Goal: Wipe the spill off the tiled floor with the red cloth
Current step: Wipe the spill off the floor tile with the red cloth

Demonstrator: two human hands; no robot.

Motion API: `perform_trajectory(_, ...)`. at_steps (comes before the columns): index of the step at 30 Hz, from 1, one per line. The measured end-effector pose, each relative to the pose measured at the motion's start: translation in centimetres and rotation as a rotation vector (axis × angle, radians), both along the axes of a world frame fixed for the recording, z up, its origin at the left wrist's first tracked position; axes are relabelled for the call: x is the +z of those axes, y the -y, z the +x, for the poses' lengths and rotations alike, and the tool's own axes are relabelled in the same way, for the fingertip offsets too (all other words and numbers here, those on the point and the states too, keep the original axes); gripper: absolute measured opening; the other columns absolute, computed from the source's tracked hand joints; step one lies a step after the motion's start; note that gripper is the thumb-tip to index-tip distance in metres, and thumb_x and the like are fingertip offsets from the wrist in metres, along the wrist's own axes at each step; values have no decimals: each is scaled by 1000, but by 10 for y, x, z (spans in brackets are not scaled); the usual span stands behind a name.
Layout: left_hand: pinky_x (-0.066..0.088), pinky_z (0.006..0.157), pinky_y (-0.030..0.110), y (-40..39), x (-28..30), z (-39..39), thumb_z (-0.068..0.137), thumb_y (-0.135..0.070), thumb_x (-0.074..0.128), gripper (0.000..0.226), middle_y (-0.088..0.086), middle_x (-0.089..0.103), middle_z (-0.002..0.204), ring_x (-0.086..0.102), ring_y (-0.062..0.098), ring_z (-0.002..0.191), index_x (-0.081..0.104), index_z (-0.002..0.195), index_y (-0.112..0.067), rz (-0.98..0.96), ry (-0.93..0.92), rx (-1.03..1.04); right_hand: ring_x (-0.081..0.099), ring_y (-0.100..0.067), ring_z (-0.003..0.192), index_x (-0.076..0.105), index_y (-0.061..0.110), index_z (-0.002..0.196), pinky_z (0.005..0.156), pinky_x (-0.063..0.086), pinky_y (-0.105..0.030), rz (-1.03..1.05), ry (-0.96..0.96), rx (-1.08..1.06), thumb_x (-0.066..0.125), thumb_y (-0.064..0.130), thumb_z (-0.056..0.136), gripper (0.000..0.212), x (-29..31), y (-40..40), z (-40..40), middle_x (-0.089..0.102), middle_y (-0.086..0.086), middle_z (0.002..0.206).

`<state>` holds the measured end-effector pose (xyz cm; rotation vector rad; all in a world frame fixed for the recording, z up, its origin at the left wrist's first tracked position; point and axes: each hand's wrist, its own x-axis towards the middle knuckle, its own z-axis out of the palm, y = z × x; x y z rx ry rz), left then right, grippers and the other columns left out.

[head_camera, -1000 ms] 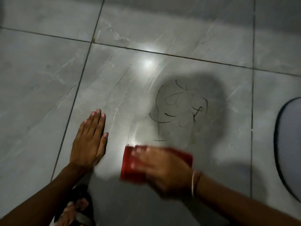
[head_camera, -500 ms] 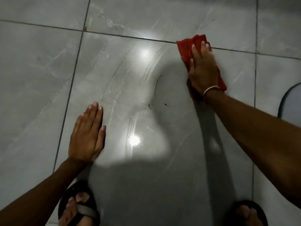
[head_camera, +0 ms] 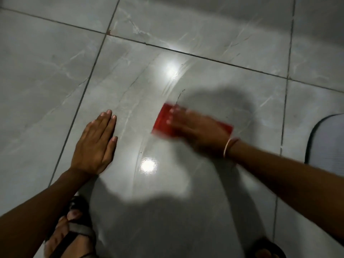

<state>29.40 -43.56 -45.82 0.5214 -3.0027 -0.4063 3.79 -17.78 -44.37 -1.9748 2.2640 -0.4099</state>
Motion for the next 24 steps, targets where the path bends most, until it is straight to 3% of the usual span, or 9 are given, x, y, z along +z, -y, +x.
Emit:
perform_trajectory(3, 23, 126, 47, 0, -1, -1, 103, -28, 37, 60, 13, 27, 167, 24, 27, 156, 29, 158, -5, -1, 10, -1, 30, -41, 153, 39, 11, 155, 124, 33, -54, 7, 1, -541, 48, 21, 107, 50, 8, 28, -78, 32, -25, 164)
perform_trajectory(7, 20, 127, 47, 0, -1, -2, 103, -30, 34, 61, 10, 22, 170, 19, 23, 158, 25, 160, -8, 23, 46, 9, 27, -39, 155, 37, 10, 156, 129, 24, -48, 1, 33, -727, 45, 21, 108, 50, 10, 47, -61, 28, -25, 165)
perform_trajectory(11, 16, 127, 42, -1, 1, -1, 103, -33, 32, 62, 6, 20, 171, 15, 19, 159, 24, 161, -12, 40, 66, 31, 40, -39, 149, 51, 9, 148, 122, 40, -52, -52, 117, -328, 65, 15, 96, 53, 2, 3, 70, 44, -24, 158)
perform_trajectory(14, 12, 128, 36, -1, 2, -2, 103, -35, 31, 62, 6, 19, 171, 13, 17, 159, 23, 161, -13, 30, 86, 34, 22, -29, 158, 41, 14, 154, 128, 27, -45, 6, 251, 73, 53, 21, 100, 55, -9, -46, 154, 33, -14, 166)
perform_trajectory(16, 11, 128, 36, -2, 1, -3, 103, -35, 30, 63, 6, 18, 171, 13, 19, 159, 22, 161, -12, 24, 102, 30, 21, -26, 158, 39, 15, 154, 129, 23, -42, 5, 223, 240, 49, 23, 104, 52, -23, -56, 158, 30, -12, 168)
perform_trajectory(19, 8, 129, 33, -5, 4, -4, 103, -37, 29, 64, 6, 16, 171, 11, 18, 159, 21, 161, -11, 11, 119, 45, 37, -27, 152, 46, 17, 150, 125, 33, -41, 3, 129, 321, 56, 20, 100, 51, -24, -34, 109, 41, -12, 163)
perform_trajectory(20, 6, 129, 31, -6, 5, -5, 103, -38, 29, 64, 6, 16, 171, 10, 17, 159, 21, 161, -11, 5, 119, 44, 41, -27, 150, 50, 16, 149, 122, 39, -43, -10, 96, 238, 58, 19, 98, 51, -22, -22, 80, 45, -12, 160)
perform_trajectory(22, 5, 129, 30, -7, 5, -6, 103, -39, 29, 65, 6, 16, 171, 10, 16, 159, 22, 161, -11, 9, 115, 64, 46, -33, 146, 54, 12, 146, 117, 46, -47, -61, 60, -152, 57, 12, 98, 48, -14, 6, 13, 47, -17, 158)
perform_trajectory(24, 6, 129, 33, -17, 6, -9, 103, -40, 30, 65, 5, 17, 170, 11, 17, 159, 23, 160, -9, 37, 97, 123, 41, -44, 147, 51, 5, 147, 119, 41, -54, -90, 57, -579, 56, 9, 101, 47, -2, 27, -51, 41, -28, 158)
